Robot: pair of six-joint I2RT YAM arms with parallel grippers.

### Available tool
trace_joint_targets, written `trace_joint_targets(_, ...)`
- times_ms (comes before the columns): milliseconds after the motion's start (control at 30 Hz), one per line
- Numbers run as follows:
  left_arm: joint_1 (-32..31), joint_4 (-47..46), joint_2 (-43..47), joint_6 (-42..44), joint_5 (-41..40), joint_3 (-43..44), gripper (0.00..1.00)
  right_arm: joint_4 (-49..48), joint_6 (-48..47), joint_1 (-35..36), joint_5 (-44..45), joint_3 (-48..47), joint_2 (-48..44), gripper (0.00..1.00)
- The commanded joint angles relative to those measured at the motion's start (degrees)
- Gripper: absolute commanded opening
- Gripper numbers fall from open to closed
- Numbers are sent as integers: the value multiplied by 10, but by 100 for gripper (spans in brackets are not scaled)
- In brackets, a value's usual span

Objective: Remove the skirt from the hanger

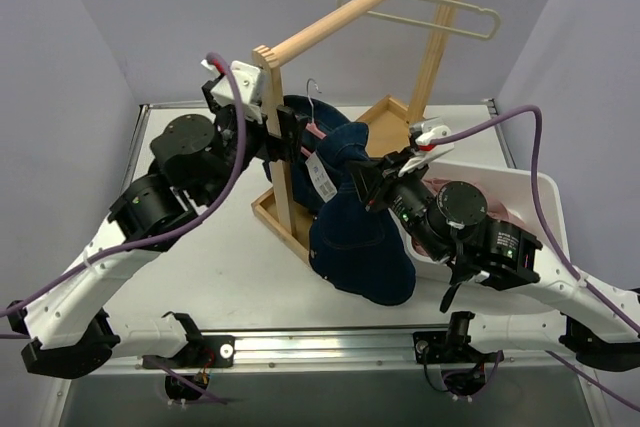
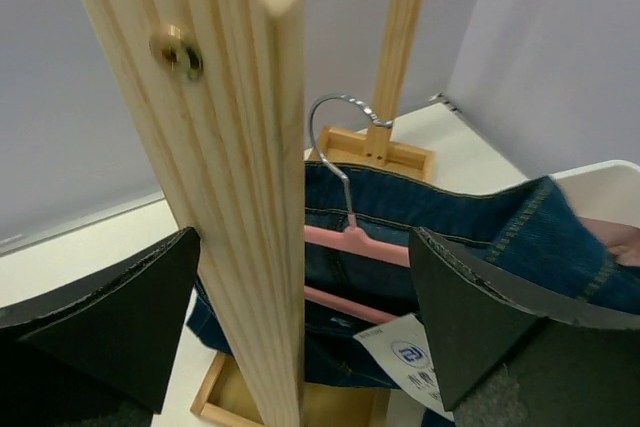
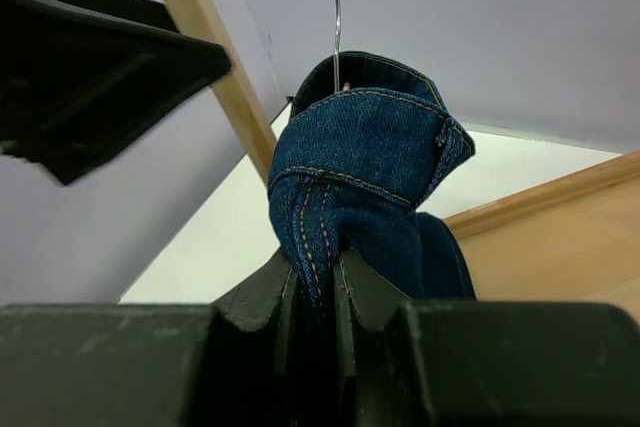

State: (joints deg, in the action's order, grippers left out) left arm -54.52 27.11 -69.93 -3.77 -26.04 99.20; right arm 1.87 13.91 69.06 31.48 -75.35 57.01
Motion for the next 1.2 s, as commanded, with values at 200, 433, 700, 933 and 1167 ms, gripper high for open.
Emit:
trace_joint_targets(200,92,-23,-29,-37,-37,-50,97,-71,30,11,-10,-59,-16,0)
trace_joint_targets(433,123,-20,-43,-52,-32,-41,95,10,54,20,-13,-94,-8,0)
trace_joint_targets(700,134,0,-58,-62,-29,-17,94,74,33,21,11,-123,-39,0)
trace_joint_targets(933,134,-14,-17,-55,62,-34,98,153,9,21,31,-157,-20,0)
trace_joint_targets(1167,132,-45,39,-54,186,-61,100,149,4,21,-11,-122,-59,0)
